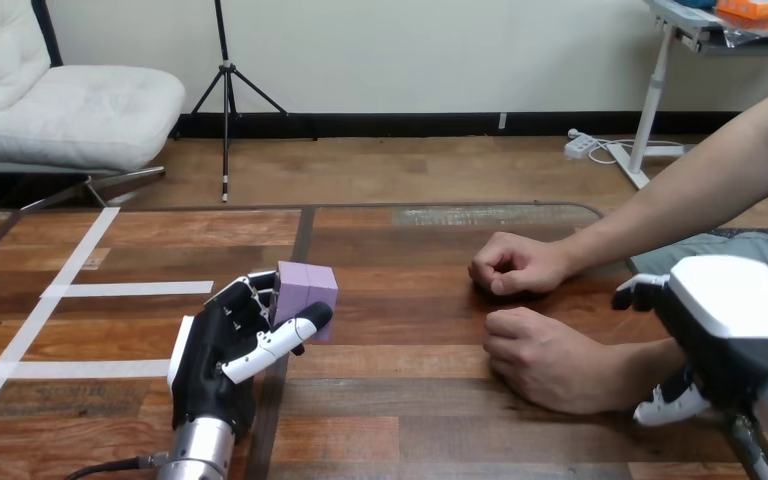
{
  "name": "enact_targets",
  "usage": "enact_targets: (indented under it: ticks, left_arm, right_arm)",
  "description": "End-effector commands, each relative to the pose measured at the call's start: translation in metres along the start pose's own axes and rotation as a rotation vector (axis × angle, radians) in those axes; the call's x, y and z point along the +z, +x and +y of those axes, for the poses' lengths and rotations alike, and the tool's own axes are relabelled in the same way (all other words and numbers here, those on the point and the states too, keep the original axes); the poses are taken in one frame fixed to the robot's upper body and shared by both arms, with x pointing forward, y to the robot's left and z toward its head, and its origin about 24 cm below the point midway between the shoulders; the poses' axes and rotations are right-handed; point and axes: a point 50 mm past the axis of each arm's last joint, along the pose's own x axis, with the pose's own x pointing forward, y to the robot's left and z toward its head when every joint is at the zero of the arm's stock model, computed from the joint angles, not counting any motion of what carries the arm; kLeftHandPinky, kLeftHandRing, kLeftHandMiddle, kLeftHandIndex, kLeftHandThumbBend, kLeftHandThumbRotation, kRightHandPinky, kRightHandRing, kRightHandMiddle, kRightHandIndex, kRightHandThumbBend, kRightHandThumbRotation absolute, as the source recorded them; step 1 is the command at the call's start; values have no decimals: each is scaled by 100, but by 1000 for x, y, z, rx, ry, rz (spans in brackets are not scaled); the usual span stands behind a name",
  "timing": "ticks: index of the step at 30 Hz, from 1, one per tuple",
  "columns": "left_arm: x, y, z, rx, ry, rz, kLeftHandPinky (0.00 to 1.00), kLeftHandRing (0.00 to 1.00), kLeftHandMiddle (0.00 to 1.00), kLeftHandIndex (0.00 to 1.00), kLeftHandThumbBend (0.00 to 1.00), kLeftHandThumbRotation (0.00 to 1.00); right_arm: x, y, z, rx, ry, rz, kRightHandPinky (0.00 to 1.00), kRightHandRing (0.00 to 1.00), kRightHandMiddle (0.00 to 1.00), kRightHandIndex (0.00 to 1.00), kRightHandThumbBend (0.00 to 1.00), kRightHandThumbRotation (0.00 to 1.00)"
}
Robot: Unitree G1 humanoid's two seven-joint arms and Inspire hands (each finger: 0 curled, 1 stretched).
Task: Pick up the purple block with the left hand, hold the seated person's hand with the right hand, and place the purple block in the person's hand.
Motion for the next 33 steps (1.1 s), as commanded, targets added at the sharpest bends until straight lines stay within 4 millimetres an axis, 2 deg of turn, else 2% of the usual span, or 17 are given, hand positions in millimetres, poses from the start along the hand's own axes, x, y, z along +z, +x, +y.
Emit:
enact_targets:
  ticks: [1,33]
  left_arm:
    - [19,12,-5,-41,24,-82,26,32,40,44,77,0]
    - [20,11,-4,-51,36,-84,26,32,40,44,77,0]
  right_arm:
    - [1,10,-14,-43,-54,-4,74,77,78,76,91,0]
    - [-14,32,-8,45,-152,59,76,79,80,78,88,1]
